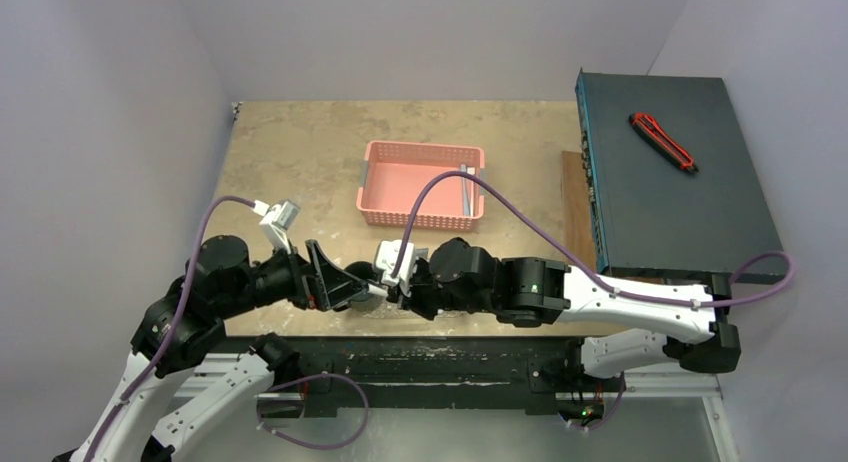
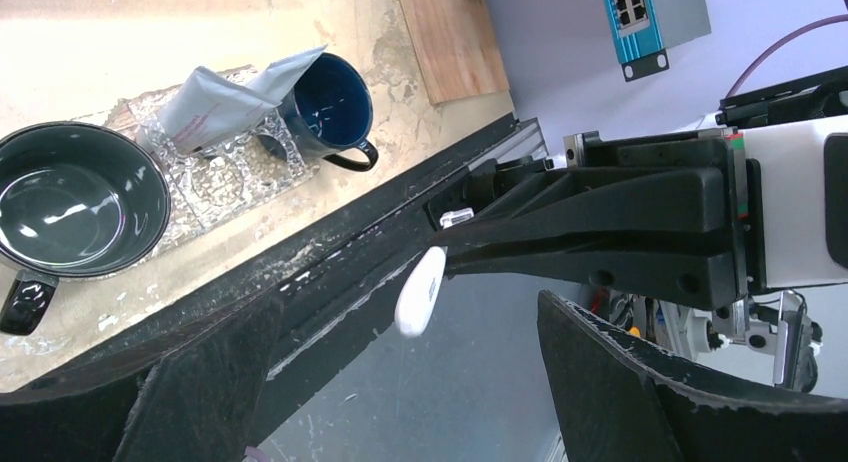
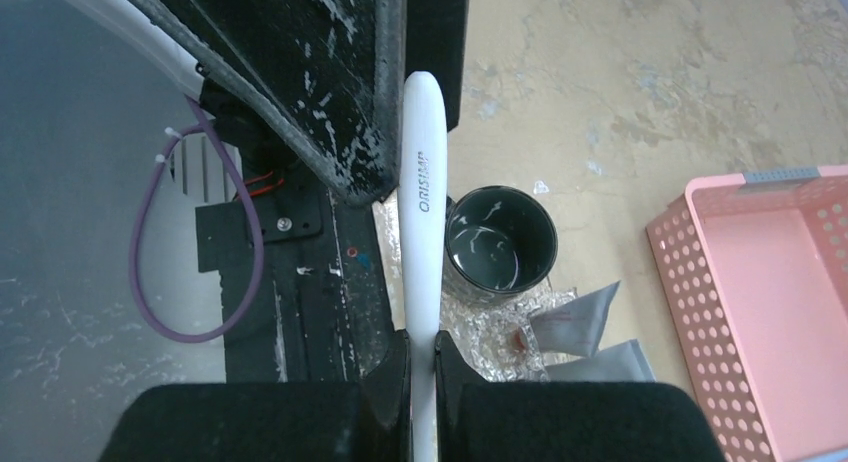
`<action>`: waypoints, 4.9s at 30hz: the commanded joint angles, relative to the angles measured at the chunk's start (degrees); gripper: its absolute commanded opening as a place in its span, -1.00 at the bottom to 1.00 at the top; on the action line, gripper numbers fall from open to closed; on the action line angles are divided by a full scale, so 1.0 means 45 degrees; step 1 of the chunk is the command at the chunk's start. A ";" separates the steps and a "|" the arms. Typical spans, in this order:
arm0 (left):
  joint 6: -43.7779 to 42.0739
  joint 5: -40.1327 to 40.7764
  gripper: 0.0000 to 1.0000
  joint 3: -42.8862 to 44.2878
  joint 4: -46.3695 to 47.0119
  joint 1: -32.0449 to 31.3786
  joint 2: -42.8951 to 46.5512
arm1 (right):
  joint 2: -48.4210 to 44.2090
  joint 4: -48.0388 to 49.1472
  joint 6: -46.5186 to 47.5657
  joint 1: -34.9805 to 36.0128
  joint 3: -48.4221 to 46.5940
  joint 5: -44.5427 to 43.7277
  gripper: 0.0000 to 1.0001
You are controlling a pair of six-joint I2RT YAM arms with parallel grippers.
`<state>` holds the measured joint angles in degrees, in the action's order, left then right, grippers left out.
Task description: Prepare toiletry sets of a toothbrush and toothpaste on the tray
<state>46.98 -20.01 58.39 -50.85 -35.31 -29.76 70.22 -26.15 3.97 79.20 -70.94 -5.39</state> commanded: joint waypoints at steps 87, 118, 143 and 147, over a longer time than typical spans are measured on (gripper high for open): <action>-0.7753 -0.4166 -0.41 0.1397 -0.2546 0.0059 0.1113 | 0.2798 -0.1406 -0.0022 -0.0214 -0.3974 0.5710 -1.00; -0.7510 -0.4162 -1.00 0.1240 -0.2318 0.0060 0.1040 | 0.2345 -0.1091 -0.0051 -0.0294 -0.3588 0.5429 -1.00; -0.3311 -0.0970 -1.00 -0.0222 0.2138 0.0070 0.3042 | -0.2006 0.3074 -0.3451 -0.2365 -0.0086 0.2088 0.28; -0.2173 -0.0011 -1.00 -0.0371 0.3071 0.0065 0.3510 | -0.2658 0.3834 -0.4375 -0.2451 0.0314 0.1045 0.33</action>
<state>30.41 -25.50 57.30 -45.32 -35.27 -16.01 61.19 -15.35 -10.15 68.58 -70.98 6.35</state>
